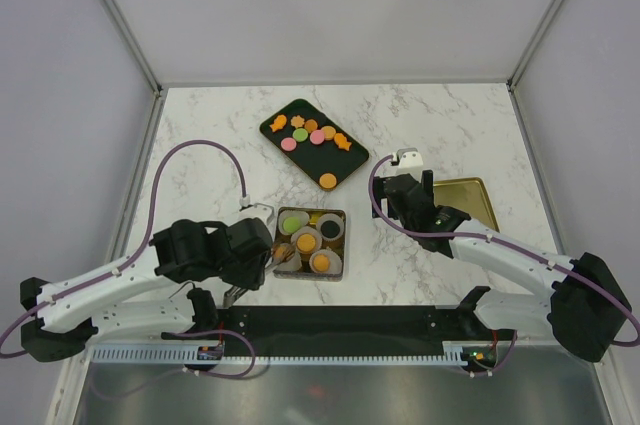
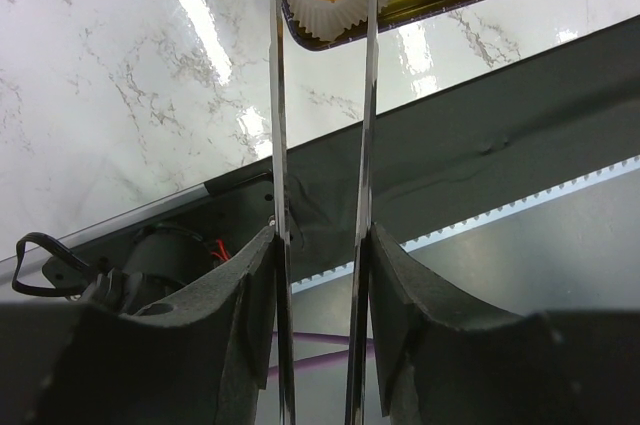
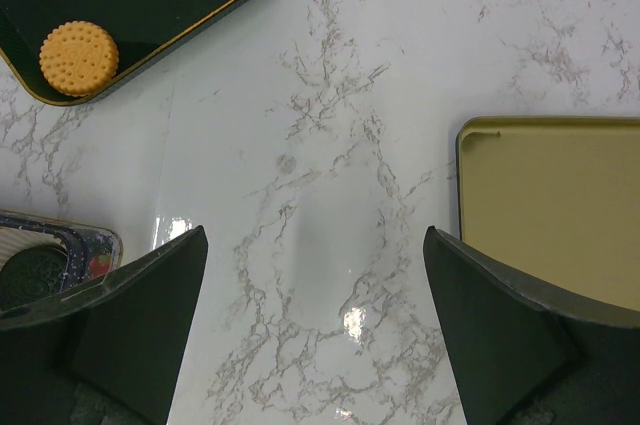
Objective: Pack the cookies
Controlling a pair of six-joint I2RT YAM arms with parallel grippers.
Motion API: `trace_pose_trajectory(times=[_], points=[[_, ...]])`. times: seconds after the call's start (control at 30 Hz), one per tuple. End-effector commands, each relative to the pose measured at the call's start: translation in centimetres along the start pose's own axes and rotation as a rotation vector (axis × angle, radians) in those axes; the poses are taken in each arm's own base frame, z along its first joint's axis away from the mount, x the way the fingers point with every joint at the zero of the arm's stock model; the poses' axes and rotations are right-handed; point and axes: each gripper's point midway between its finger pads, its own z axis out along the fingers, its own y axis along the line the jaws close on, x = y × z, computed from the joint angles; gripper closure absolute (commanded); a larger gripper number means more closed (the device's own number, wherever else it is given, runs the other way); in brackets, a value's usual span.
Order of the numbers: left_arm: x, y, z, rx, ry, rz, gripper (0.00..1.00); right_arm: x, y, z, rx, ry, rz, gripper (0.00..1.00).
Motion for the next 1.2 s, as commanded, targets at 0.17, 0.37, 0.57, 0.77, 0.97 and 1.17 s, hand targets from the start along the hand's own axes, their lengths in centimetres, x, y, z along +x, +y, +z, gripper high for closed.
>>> trace_pose_trajectory(times=[0.17,0.37,0.57,0.77,0.97,1.17], points=[[-0.9,-0.9,-0.9,0.038,-0.031,-0.005,0.51,-2.0,0.5,-0.2,-0.014,-0.054,0.049,0.02],[-1.1,-1.1,-0.9,0.042,-0.033,-0.003,0.51,-2.0,0.5,-0.3,-0.017,-0.055,0.048,0.02],[-1.2,-1.3,-1.0,0.050,-0.038,-0.001,0.48,-2.1,0.5,-0.3,-0.017,-0.058,0.050,0.02],[-2.3,-1.6,-2.2,0.078,-0.088,-0.021,0.51,-2.0,0.4,-0.2,-0.016,-0.054,0.050,0.02],[-5.1,-3.0,-4.7,0.119,-0.155,-0.039,0.53,-2.1,0.7,-0.1,-0.021,-0.051,0.052,0.02],[-12.2,0.8,-4.8,-0.086,-0.331,-0.029,0.49,-2.5,1.0,-0.4,-0.039,-0.056,0.060,0.02]])
